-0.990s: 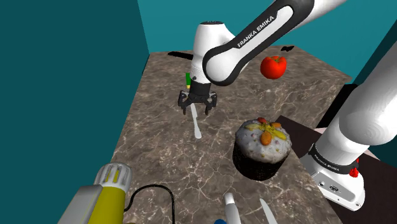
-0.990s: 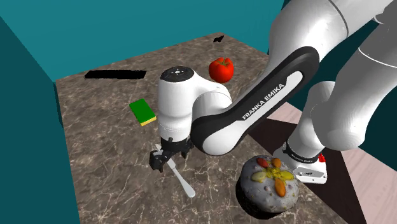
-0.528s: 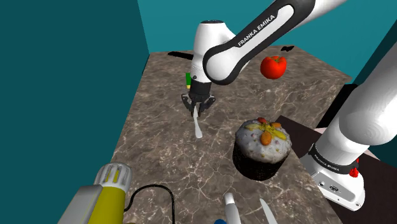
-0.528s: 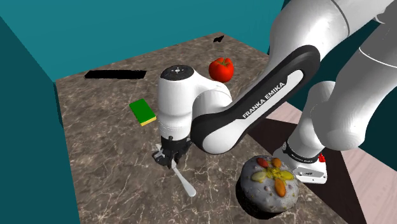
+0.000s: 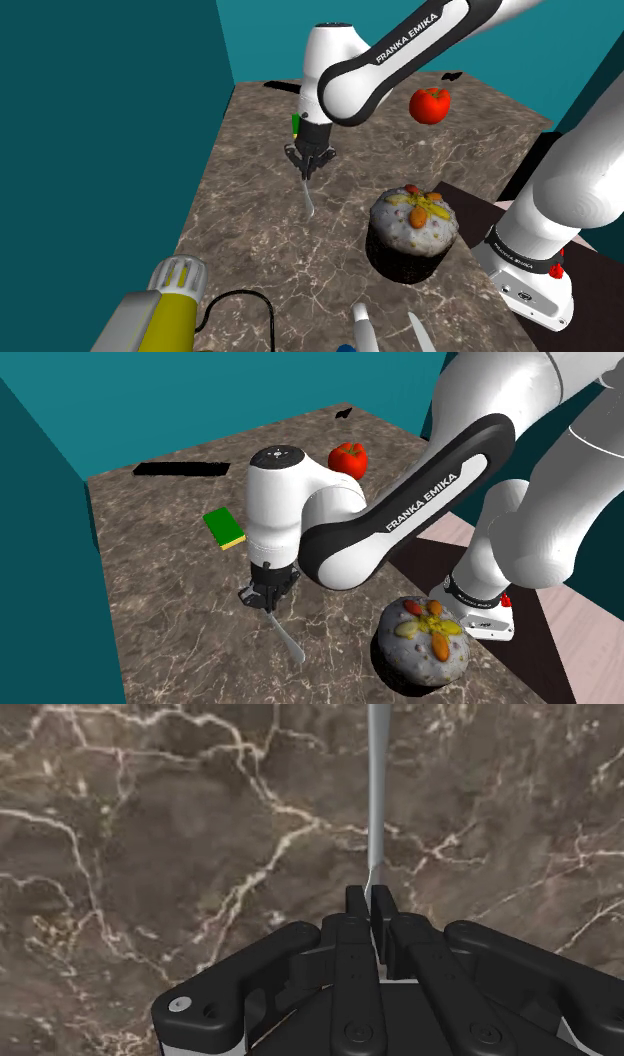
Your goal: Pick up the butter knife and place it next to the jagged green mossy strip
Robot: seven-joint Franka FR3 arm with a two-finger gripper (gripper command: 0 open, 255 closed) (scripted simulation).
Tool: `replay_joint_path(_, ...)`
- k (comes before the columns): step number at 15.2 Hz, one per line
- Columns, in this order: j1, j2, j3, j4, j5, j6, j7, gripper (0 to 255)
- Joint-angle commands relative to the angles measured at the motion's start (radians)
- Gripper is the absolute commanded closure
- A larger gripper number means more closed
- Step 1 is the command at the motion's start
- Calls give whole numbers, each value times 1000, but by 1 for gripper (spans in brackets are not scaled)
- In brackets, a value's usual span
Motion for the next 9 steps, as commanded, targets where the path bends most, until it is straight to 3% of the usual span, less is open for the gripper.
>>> replay_joint_path(1, 0, -18, -2, 9, 7, -30, -3, 255)
replay_joint_path(9, 1, -87, -15, 60, 23, -147, -9, 255)
